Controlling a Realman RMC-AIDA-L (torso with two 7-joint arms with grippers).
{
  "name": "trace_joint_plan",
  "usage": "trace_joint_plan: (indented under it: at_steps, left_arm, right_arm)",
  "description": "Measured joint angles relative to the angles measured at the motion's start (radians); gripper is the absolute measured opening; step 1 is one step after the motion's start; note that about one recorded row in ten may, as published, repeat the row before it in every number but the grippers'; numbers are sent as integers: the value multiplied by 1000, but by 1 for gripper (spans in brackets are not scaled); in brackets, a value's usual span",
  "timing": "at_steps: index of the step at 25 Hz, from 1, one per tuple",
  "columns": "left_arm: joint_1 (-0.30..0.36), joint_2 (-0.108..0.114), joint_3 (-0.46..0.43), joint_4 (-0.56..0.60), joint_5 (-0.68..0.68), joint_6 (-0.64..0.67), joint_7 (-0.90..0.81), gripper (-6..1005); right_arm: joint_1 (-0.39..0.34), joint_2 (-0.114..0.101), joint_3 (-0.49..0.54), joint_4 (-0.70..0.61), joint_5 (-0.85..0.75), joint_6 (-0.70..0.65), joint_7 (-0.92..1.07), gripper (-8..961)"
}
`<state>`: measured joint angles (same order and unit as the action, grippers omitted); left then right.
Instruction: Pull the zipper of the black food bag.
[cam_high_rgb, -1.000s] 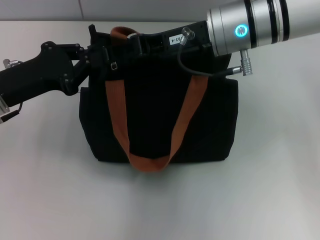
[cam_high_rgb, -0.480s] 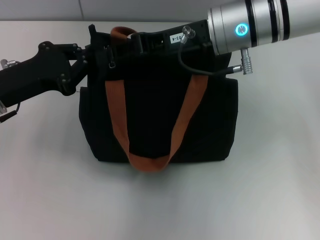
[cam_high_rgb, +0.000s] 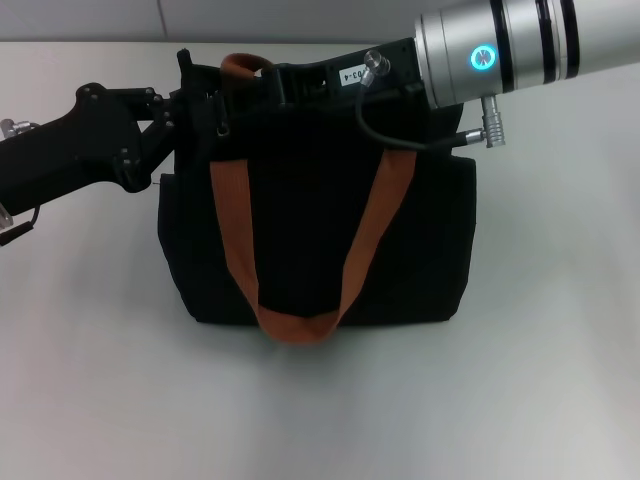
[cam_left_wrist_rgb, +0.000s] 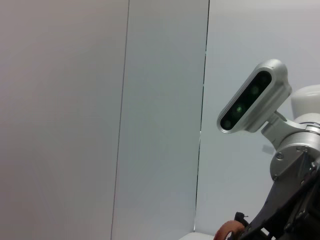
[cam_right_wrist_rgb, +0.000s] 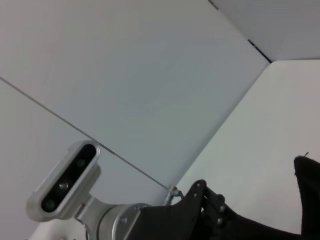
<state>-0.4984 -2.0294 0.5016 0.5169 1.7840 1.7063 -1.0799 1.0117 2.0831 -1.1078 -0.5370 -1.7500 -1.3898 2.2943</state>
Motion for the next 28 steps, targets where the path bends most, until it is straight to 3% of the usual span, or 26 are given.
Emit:
trace_joint_plan:
  at_steps: [4, 10, 23, 28]
  left_arm:
    - [0, 0, 0, 0, 0, 5, 0, 84]
    - [0, -1, 0, 0, 0, 6, 0, 86]
    - [4, -2, 0, 0, -1, 8, 0, 91]
    - [5, -2, 0, 0, -2, 9, 0, 93]
  right_arm:
    - [5, 0, -15, 2, -11, 13, 6, 338]
    - [5, 1, -21, -2, -11, 19, 7, 199]
    - [8, 3, -26, -3, -13, 33, 7, 199]
    - [8, 3, -26, -3, -12, 34, 7, 77]
